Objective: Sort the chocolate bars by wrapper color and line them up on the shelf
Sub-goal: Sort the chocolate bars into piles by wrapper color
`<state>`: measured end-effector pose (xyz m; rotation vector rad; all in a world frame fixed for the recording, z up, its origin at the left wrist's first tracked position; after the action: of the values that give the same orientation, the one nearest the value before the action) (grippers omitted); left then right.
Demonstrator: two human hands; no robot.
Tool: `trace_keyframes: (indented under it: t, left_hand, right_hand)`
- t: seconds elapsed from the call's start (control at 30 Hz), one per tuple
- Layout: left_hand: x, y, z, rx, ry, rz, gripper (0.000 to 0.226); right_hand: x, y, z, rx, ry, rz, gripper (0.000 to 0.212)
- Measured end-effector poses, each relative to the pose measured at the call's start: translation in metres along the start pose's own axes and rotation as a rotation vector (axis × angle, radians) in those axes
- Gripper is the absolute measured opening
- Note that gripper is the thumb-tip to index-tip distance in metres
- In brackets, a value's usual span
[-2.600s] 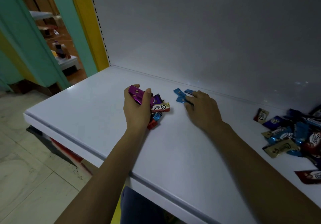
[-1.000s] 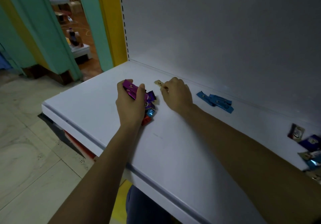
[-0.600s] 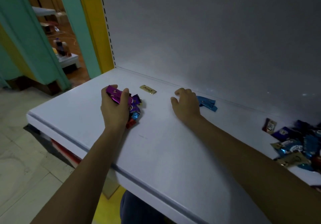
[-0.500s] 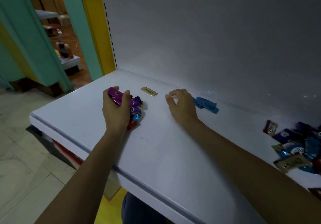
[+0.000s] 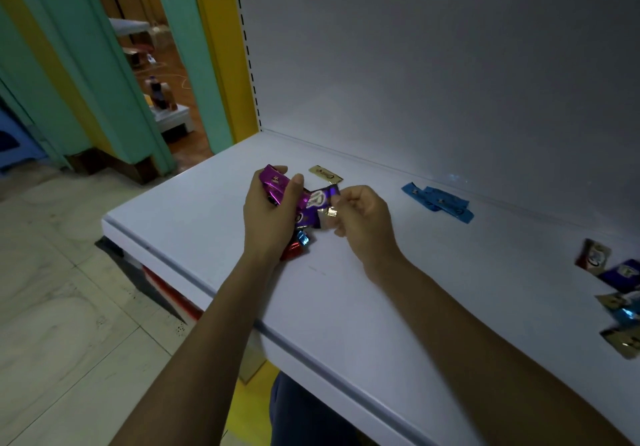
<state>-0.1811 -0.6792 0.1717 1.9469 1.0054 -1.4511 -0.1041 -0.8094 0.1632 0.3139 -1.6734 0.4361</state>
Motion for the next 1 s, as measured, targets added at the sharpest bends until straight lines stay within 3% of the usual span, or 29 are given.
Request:
trace_keyframes:
  t: [0.2,0.43,0.6,0.77,1.0]
  left_hand:
    - [0.002,0.003,0.000,0.092,-0.025,0.024,0.017]
    - [-0.006,0.015,0.007,0.303,0.111,-0.082,0.018]
    - [-0.003,0.014,0.005,0.254,0.092,-0.097,0.007]
    - [-0.002,0.013,0.004,0.210,0.094,-0.140,0.010]
    - [-0.005,0.013,0.004,0.181,0.081,-0.203,0.014]
  right_hand:
    - [0.002,-0.005,0.001,-0.030,0.046,-0.182,0.009]
    - [0.003,-0.010,-0.001,-0.045,0.120,-0.417,0.010]
    - [-0.002,-0.014,-0.005,-0.130,0.124,-0.458,0.012]
    - [-0.004,-0.016,-0.004,-0.131,0.157,-0.487,0.010]
    - [0.001,-0.020,-0.005,-0.120,0.241,-0.712,0.009]
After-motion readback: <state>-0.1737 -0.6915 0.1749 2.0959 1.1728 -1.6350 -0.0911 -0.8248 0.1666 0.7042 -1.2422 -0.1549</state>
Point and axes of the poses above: each hand's wrist, its own z-axis away from the middle knuckle, its own y-axis out of the palm, x = y × z, the point moved 5 cm from there along -z, towards the middle knuckle, and after that the axes turned 5 degrees about z, right-handed, at the moved point
